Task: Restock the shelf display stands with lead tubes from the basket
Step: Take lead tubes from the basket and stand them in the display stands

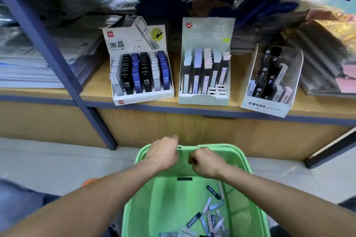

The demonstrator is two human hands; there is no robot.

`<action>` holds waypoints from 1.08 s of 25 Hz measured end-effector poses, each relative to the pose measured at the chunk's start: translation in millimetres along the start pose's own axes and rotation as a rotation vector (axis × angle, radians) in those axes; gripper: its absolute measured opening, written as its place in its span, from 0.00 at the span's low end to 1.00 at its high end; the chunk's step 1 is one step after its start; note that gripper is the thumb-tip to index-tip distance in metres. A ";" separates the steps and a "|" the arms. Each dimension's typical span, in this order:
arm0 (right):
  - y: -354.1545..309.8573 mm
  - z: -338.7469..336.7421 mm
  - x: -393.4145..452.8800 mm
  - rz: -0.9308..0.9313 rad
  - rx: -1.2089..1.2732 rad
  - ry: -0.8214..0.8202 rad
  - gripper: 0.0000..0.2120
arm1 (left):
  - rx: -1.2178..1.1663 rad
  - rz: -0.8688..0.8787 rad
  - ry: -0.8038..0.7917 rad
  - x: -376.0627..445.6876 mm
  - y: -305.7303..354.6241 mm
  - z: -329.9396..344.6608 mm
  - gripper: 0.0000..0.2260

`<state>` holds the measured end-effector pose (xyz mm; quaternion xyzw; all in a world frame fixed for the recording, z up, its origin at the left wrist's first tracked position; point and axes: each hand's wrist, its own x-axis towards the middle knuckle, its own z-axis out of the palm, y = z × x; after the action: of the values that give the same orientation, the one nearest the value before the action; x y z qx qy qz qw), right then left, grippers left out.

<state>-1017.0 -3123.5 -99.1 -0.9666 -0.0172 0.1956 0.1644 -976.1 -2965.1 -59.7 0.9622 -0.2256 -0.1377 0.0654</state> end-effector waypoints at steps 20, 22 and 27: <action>78.1 185.5 -21.9 -0.270 -0.556 -0.551 0.25 | 0.262 0.293 -0.825 -16.4 -13.6 245.3 0.14; 75.9 186.7 -15.4 -0.280 -0.545 -0.563 0.25 | 0.221 0.296 -0.866 -14.0 -18.5 249.6 0.08; 77.1 189.7 -14.2 -0.209 -0.444 -0.545 0.27 | 0.134 0.247 -0.928 -11.7 -24.9 254.1 0.17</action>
<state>-1105.3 -3138.8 -283.7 -0.8843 -0.2009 0.4195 -0.0407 -1050.7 -2953.8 -303.9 0.7673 -0.3518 -0.5289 -0.0886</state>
